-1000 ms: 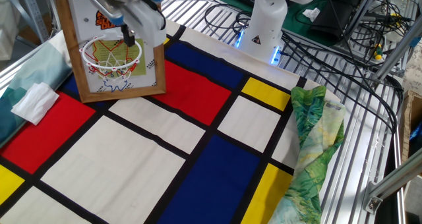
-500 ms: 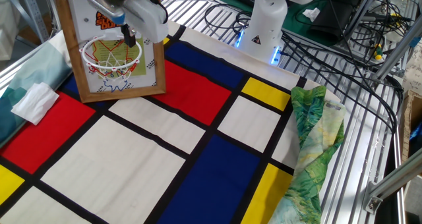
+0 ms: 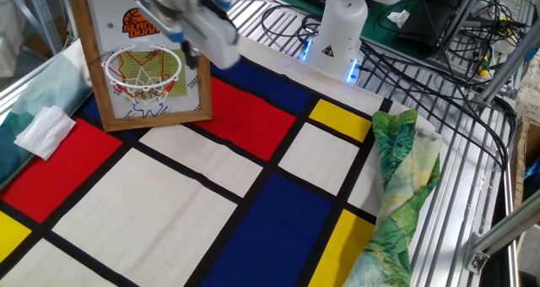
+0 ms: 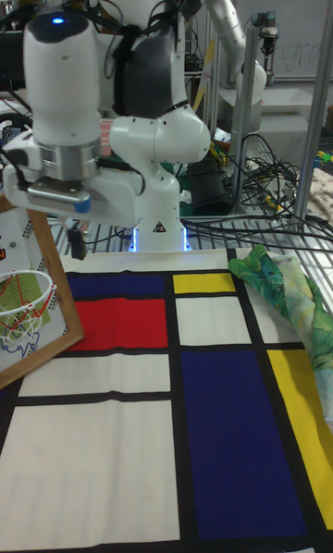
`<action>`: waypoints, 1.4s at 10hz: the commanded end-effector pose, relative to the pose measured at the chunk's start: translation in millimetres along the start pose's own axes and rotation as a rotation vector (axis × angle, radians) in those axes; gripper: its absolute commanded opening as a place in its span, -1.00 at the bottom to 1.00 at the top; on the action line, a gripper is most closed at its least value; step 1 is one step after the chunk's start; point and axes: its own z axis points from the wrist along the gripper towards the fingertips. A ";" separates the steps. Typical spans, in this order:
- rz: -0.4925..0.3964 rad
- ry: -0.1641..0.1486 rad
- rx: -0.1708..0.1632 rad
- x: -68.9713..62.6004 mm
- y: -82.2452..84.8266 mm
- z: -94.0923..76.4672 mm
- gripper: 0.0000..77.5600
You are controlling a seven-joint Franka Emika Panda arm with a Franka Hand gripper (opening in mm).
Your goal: Grab a basketball, release it and shoot it into the basket
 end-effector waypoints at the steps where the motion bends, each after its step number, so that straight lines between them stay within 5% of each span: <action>1: 0.141 -0.005 -0.029 27.5 57.7 13.1 -0.97; 4: 0.073 0.012 -0.028 20.1 44.4 9.1 -0.97; 8: -0.264 -0.008 -0.025 20.1 44.4 9.1 -0.97; 10: -0.251 0.000 -0.025 21.9 50.7 8.9 -0.97; 12: -0.161 0.006 -0.025 32.1 95.5 8.0 -0.97; 13: -0.161 0.006 -0.025 32.1 95.5 8.0 -0.97; 14: -0.093 0.011 -0.028 41.7 141.1 10.1 -0.97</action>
